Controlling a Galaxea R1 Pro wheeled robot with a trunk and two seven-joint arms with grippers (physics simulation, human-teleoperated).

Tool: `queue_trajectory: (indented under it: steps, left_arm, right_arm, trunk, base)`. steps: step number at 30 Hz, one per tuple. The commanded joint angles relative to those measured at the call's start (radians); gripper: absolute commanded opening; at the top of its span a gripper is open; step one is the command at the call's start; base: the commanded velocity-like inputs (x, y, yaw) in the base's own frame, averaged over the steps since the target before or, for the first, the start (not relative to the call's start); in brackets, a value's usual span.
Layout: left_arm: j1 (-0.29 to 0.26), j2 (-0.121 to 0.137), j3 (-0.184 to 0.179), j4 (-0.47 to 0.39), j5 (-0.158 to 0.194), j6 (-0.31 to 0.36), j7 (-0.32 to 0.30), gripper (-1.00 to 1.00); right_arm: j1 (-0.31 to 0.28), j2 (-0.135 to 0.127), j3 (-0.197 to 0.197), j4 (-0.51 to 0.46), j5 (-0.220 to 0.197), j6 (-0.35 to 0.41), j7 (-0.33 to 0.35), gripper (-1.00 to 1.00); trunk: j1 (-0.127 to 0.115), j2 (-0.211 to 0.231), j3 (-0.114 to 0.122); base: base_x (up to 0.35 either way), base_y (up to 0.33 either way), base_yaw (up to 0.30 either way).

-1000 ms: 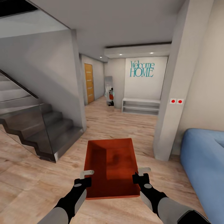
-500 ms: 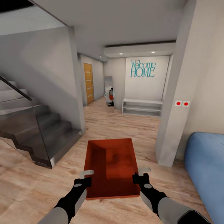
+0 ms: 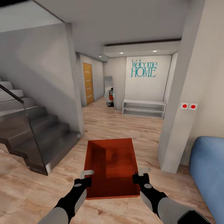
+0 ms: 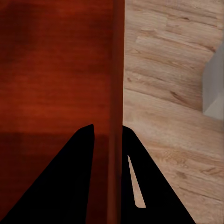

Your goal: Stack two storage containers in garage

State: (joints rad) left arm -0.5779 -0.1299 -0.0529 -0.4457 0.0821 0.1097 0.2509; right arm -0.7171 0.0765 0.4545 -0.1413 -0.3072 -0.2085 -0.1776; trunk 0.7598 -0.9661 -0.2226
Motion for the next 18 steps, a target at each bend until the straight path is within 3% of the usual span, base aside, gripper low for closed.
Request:
queue_trajectory:
  steps: [1, 18]
  left_arm:
    - [0.000, 0.028, 0.021, -0.005, -0.015, -0.008, 0.062, -1.00]
    - [0.000, 0.027, 0.021, -0.005, -0.015, -0.008, 0.062, -1.00]
  right_arm:
    - [-0.001, 0.000, -0.045, 0.000, -0.044, 0.000, 0.000, -1.00]
    - [-0.001, 0.000, -0.045, 0.000, -0.044, 0.001, 0.000, -1.00]
  trunk:
    - [0.001, -0.001, -0.001]
    - [0.001, -0.001, -0.001]
  base:
    - [0.323, 0.000, 0.000]
    - [0.323, 0.000, 0.000]
